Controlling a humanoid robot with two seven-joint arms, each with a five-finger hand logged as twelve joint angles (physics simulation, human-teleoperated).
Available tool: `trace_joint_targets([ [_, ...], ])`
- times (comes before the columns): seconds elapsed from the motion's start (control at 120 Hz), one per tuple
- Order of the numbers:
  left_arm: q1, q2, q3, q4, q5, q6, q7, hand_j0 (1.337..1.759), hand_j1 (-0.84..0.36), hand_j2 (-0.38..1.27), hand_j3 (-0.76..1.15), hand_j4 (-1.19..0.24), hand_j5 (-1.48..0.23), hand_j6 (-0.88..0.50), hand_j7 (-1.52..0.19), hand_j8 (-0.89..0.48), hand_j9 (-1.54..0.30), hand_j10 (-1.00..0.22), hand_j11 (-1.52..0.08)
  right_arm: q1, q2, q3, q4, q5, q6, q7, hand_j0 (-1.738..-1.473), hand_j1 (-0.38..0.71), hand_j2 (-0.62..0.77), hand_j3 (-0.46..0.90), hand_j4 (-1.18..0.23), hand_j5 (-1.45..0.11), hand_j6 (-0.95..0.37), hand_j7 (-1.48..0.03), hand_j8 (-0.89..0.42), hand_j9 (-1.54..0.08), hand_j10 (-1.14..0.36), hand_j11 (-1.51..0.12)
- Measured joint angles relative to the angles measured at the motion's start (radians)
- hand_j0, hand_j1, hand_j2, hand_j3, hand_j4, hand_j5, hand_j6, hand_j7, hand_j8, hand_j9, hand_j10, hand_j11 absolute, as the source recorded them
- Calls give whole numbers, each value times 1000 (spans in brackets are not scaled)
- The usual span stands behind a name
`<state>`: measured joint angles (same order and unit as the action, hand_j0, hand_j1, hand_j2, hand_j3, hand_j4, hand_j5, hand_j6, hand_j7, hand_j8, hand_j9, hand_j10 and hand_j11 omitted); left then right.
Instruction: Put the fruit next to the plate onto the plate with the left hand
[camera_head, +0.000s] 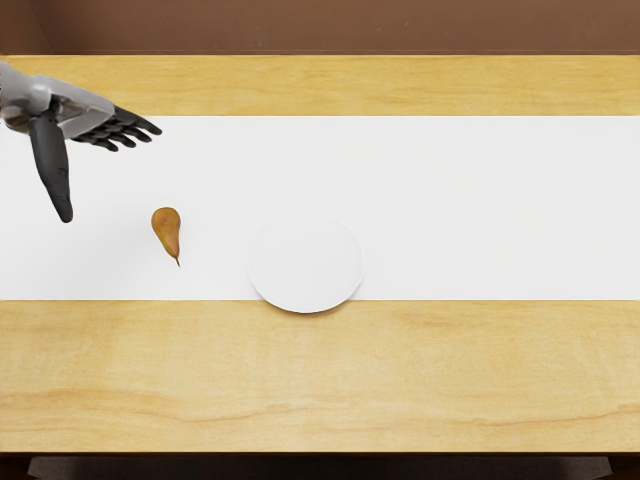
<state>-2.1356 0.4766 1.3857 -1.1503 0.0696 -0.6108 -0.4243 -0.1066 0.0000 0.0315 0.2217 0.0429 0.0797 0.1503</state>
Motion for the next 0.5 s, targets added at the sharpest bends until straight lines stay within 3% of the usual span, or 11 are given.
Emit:
trace_joint_targets([
  [0.417, 4, 3, -22, 15, 20, 0, -2, 1658, 341, 2, 0, -8, -9, -8, -9, -8, -9, -7, -9, 5, 0, 1, -5, 6, -1, 0, -1658, -340, -2, 0, -8, -10, -8, -10, -8, -10, -8, -10],
  [0.5, 23, -149, -36, 60, 52, 0, -2, 1658, 340, 1, 0, -8, -10, -8, -10, -8, -10, -8, -10, 5, 0, 1, -5, 6, -1, 0, -1658, -340, -2, 0, -8, -10, -8, -10, -8, -10, -8, -10],
])
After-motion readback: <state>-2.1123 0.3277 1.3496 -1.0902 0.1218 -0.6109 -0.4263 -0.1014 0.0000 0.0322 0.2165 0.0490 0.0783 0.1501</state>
